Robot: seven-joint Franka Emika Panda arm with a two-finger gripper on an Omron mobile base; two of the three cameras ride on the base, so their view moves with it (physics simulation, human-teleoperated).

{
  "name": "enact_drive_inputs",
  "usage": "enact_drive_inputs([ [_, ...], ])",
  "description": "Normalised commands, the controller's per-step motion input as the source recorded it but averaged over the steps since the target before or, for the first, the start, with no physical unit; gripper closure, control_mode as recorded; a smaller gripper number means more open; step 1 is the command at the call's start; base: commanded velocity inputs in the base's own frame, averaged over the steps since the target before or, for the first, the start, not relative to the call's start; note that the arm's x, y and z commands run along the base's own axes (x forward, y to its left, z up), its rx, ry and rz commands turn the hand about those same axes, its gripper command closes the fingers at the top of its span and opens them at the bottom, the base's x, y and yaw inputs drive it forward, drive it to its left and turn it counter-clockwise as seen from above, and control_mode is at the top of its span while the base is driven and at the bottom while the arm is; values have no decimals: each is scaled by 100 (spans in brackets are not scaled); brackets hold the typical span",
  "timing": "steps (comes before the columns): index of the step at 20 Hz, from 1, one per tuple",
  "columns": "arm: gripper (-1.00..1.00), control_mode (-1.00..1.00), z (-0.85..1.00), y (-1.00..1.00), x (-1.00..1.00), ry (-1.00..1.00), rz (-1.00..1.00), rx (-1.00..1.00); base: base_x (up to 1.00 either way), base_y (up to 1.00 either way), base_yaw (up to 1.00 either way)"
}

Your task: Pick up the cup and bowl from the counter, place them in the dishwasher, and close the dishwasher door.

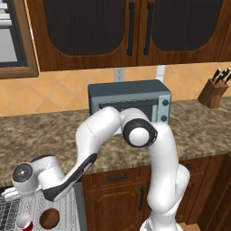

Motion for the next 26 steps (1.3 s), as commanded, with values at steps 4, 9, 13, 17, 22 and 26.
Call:
enact_drive_inputs([
  [4,-100,-100,11,0,-8,-3,4,0,0,0,0],
  [9,-100,-100,13,32,-69,-23,6,0,0,0,0],
  [13,-100,-100,0,33,-88,-37,7,0,0,0,0],
  [17,-100,-100,0,33,-94,-40,5,0,0,0,0],
  [22,-100,-100,-28,4,-100,-45,0,0,0,0,0],
  [26,-100,-100,-41,20,-100,-54,0,-5,0,0,0],
])
